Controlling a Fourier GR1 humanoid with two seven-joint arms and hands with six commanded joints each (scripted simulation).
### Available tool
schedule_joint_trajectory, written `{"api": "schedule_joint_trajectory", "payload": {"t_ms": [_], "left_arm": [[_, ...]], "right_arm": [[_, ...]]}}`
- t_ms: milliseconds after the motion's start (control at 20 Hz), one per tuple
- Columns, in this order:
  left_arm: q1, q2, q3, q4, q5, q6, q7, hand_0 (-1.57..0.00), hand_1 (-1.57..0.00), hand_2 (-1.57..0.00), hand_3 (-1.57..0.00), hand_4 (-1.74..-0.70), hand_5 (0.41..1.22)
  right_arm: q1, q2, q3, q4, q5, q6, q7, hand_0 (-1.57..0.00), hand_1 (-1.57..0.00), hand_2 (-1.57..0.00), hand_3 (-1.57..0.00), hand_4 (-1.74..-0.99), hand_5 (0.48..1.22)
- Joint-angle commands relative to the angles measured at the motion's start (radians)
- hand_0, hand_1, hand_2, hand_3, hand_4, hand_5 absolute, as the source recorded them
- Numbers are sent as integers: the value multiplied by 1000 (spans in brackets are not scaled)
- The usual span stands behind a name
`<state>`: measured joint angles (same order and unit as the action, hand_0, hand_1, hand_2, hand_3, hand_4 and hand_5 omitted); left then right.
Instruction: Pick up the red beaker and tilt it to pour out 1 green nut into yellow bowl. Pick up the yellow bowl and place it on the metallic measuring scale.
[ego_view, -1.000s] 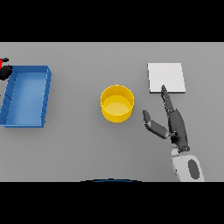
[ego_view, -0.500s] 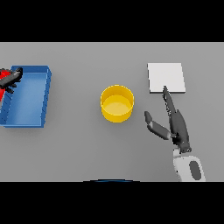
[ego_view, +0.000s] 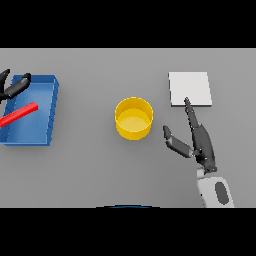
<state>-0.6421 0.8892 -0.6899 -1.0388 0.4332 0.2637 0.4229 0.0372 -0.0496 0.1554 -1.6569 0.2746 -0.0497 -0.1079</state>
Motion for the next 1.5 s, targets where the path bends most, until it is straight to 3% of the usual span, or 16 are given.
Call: {"api": "schedule_joint_trajectory", "payload": {"t_ms": [0, 150, 250, 350, 450, 650, 800, 1000, 1100, 1450], "left_arm": [[6, 6, 7, -13, 1, 17, -14, -68, -60, -57, -48, -708, 658], [19, 13, 27, -15, 7, 36, -65, -34, -30, -29, -24, -710, 679], [11, 16, 28, -18, 7, 37, -58, -22, -19, -18, -15, -710, 689], [16, 18, 34, -40, 23, 34, -61, -13, -12, -11, -9, -719, 676], [18, -1, 33, -35, 27, 42, -66, -8, -7, -7, -6, -720, 667], [25, 5, 37, -21, 30, 25, -96, -3, -2, -2, -2, -715, 669], [28, 2, 33, -31, 31, 25, -94, -1, -1, -1, 0, -713, 680], [28, 0, 39, -27, 41, 19, -97, 0, 0, 0, 0, -720, 687], [33, 6, 40, -32, 43, 20, -93, 0, 1, 1, 1, -722, 687], [59, 21, 53, -46, 60, 14, -120, 1, 1, 1, 1, -723, 688]], "right_arm": [[5, -2, 2, -6, 12, -7, 14, 1, 1, 1, 1, -1175, 672], [-3, -44, 43, -26, 65, 30, -4, 1, 1, 1, 1, -1132, 703], [-47, -98, 73, -8, 98, 91, -15, 1, 1, 1, 1, -1153, 728], [-128, -176, 108, 1, 173, 150, 41, 1, 1, 1, 1, -1190, 716], [-216, -237, 169, 30, 273, 201, 61, 1, 1, 1, 1, -1216, 704], [-356, -320, 306, 94, 440, 279, -10, 1, 1, 1, 1, -1232, 702], [-456, -354, 374, 164, 509, 346, -39, 1, 1, 1, 1, -1216, 706], [-550, -371, 444, 239, 558, 410, -97, 1, 1, 1, 1, -1215, 704], [-604, -352, 477, 290, 580, 459, -70, 1, 1, 1, 1, -1223, 705], [-718, -299, 561, 471, 647, 479, -91, 1, 1, 1, 1, -1259, 714]]}}
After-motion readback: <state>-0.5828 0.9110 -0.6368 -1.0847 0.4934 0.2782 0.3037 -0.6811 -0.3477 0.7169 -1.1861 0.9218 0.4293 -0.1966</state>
